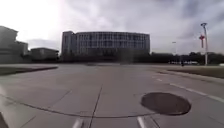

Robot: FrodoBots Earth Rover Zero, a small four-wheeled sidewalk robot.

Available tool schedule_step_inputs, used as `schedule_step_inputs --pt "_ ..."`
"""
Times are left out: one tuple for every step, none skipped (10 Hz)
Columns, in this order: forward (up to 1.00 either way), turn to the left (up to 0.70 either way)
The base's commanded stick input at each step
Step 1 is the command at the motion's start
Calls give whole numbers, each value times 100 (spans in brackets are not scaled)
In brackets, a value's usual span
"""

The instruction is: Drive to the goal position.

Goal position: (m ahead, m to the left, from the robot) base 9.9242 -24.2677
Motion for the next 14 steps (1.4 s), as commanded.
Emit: schedule_step_inputs --pt "100 -25" --pt "100 0" --pt "100 0" --pt "100 0" --pt "100 0" --pt "100 0" --pt "100 -23" --pt "100 -27" --pt "100 -27" --pt "100 -27" --pt "100 -8" --pt "100 0" --pt "100 0" --pt "100 0"
